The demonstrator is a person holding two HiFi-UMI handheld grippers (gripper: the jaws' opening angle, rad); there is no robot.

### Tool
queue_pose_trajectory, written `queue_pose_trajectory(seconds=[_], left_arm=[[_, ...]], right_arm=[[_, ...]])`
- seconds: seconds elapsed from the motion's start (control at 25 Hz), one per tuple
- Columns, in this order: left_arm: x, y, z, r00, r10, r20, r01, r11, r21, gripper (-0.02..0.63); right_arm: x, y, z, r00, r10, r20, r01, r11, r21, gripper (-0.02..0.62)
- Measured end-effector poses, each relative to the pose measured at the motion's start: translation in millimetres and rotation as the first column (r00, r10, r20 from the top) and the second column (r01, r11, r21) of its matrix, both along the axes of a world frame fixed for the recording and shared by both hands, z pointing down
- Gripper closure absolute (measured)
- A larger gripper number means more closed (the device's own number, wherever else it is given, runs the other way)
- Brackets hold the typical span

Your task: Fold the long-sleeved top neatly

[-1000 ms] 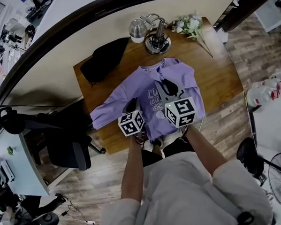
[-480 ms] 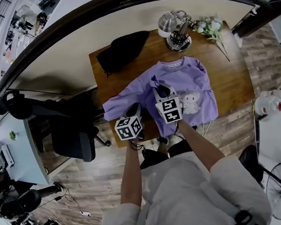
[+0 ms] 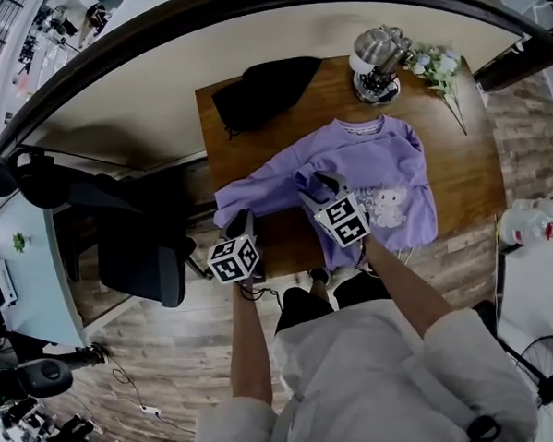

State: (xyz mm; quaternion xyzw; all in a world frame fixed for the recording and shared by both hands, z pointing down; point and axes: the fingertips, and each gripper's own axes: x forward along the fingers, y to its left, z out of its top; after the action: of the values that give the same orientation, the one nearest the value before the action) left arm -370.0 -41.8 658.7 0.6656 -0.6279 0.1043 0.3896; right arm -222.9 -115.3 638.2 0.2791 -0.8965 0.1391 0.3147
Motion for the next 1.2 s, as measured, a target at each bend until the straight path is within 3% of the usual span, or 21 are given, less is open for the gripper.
queue_pose_trajectory(seconds=[0.08,0.32,0.4,0.48,0.52,0.56,0.6,0.64,0.68,0.76,0.8,0.84,0.88,1.0,1.08,1.12,1.16,1.2], left_arm=[[-29.0,10.1,4.7,0.998,-0.064,0.007,0.064,0.998,-0.007,0.543],[-90.9,51.0,34.4,0.98,-0.199,-0.007,0.198,0.978,-0.063,0.513],[-101.6,63.6,44.7,0.963,-0.261,-0.072,0.256,0.964,-0.072,0.496],[-111.3,72.0,57.0,0.919,-0.341,-0.199,0.332,0.94,-0.08,0.477],[-116.3,75.1,64.1,0.877,-0.385,-0.287,0.376,0.923,-0.089,0.463],[-120.8,77.9,71.2,0.819,-0.426,-0.385,0.421,0.901,-0.103,0.449],[-124.1,79.8,77.8,0.744,-0.458,-0.486,0.462,0.879,-0.121,0.433],[-125.8,80.2,83.7,0.653,-0.475,-0.59,0.494,0.858,-0.143,0.423],[-126.4,79.0,88.9,0.546,-0.474,-0.691,0.518,0.839,-0.166,0.416],[-128.6,76.5,100.7,0.298,-0.453,-0.84,0.559,0.797,-0.231,0.405],[-130.7,77.4,109.6,0.194,-0.449,-0.873,0.57,0.775,-0.272,0.404],[-131.6,78.8,120.3,0.126,-0.448,-0.885,0.569,0.763,-0.305,0.403],[-130.3,79.5,131.0,0.098,-0.451,-0.887,0.555,0.765,-0.327,0.4],[-119.6,75.5,150.7,0.09,-0.466,-0.88,0.507,0.782,-0.363,0.375],[-121.8,73.5,154.7,0.061,-0.457,-0.888,0.534,0.766,-0.357,0.37],[-127.9,74.2,156.7,0.077,-0.451,-0.889,0.565,0.754,-0.334,0.366],[-135.0,76.0,159.4,0.13,-0.448,-0.885,0.594,0.749,-0.293,0.365],[-140.8,78.1,161.7,0.215,-0.444,-0.87,0.609,0.757,-0.236,0.365]], right_arm=[[-3.0,-1.8,1.7,1.0,-0.01,-0.002,0.01,1.0,-0.013,0.346],[-12.0,16.4,45.7,0.98,-0.141,-0.143,0.118,0.981,-0.156,0.287],[-10.3,17.8,49.9,0.979,-0.134,-0.154,0.108,0.98,-0.169,0.284],[-10.6,17.4,50.0,0.979,-0.126,-0.162,0.098,0.981,-0.168,0.282],[-11.6,17.4,49.9,0.979,-0.123,-0.165,0.095,0.981,-0.168,0.282],[-12.5,17.6,50.2,0.978,-0.122,-0.169,0.093,0.981,-0.168,0.282],[-13.2,17.9,50.7,0.977,-0.122,-0.172,0.093,0.981,-0.168,0.282],[-13.7,17.9,51.3,0.977,-0.123,-0.176,0.093,0.982,-0.167,0.282],[-14.1,17.6,51.8,0.976,-0.122,-0.181,0.092,0.982,-0.164,0.282],[-14.8,17.3,53.1,0.972,-0.122,-0.199,0.092,0.984,-0.154,0.281],[-15.1,17.8,54.0,0.969,-0.127,-0.212,0.096,0.984,-0.148,0.276],[-15.3,18.7,55.0,0.965,-0.133,-0.225,0.102,0.984,-0.145,0.27],[-15.4,19.3,55.7,0.962,-0.138,-0.234,0.106,0.984,-0.146,0.27],[-14.8,17.8,55.9,0.958,-0.145,-0.247,0.11,0.982,-0.151,0.27],[-15.3,17.3,56.3,0.957,-0.15,-0.25,0.114,0.982,-0.151,0.268],[-16.1,17.5,56.6,0.956,-0.151,-0.25,0.116,0.982,-0.151,0.268],[-16.8,17.7,56.7,0.956,-0.152,-0.25,0.117,0.982,-0.149,0.268],[-17.2,18.1,56.6,0.957,-0.152,-0.248,0.117,0.982,-0.148,0.268]])
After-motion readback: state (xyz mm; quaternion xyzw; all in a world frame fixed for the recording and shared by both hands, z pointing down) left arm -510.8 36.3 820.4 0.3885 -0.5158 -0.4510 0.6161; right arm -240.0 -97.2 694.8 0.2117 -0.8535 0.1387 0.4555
